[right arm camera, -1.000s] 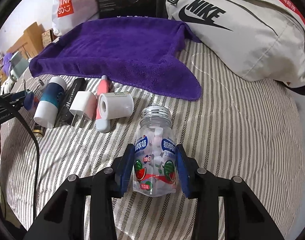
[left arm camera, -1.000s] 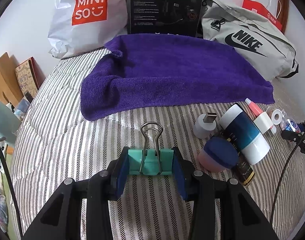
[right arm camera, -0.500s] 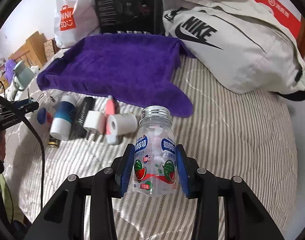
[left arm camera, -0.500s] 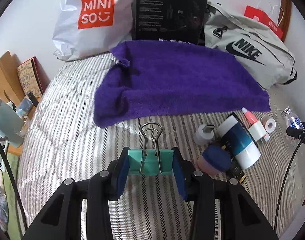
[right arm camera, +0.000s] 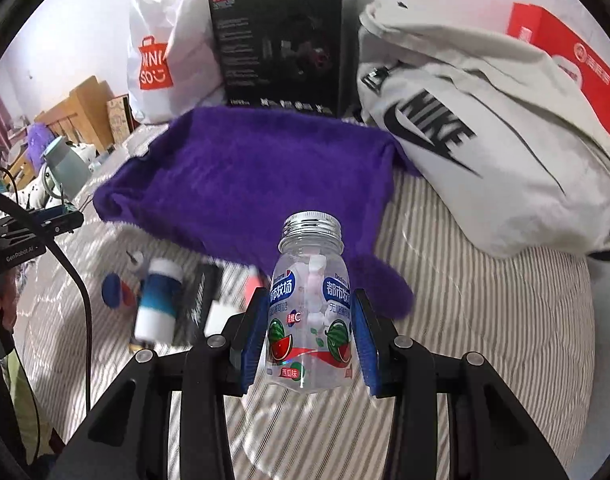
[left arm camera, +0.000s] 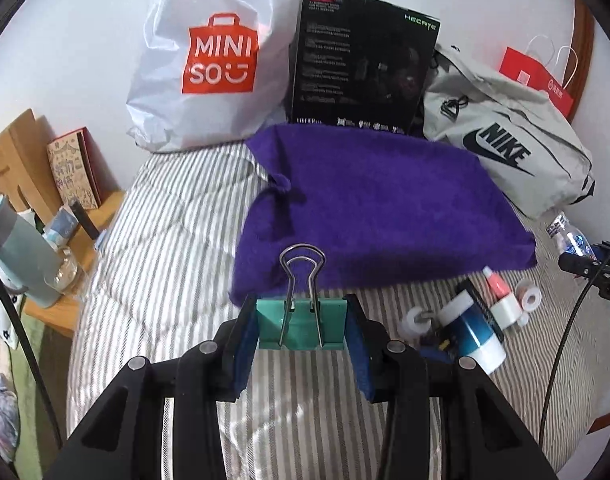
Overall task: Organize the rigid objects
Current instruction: 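Carry the bottle and clip over the purple towel with both tools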
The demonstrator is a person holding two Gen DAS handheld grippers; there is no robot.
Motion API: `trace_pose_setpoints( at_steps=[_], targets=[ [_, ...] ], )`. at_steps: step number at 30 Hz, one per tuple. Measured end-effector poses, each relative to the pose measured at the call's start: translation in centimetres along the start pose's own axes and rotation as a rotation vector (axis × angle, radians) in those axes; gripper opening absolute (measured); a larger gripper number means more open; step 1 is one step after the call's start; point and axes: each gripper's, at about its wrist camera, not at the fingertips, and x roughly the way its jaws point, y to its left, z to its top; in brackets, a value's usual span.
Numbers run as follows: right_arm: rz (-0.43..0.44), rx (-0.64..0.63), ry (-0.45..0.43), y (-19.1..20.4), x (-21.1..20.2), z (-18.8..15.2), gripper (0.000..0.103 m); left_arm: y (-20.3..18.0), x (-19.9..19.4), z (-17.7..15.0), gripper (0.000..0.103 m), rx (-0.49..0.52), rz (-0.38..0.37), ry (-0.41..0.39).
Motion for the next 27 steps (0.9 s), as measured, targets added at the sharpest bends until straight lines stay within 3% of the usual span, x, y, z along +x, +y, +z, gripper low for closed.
trace_pose_setpoints(
  at_steps=[13,27],
  targets=[
    [0.037,0.046,0.024,-1.5,6.2,6.0,0.041,-0.9,3.7,6.3,0.039,0.024,-0.051,0.001],
    [0.006,0.003,0.09,-1.8,14.6,12.0,0.041,-3.5,12.6,13.3,0.039,0.042,-0.099,0.035]
  ],
)
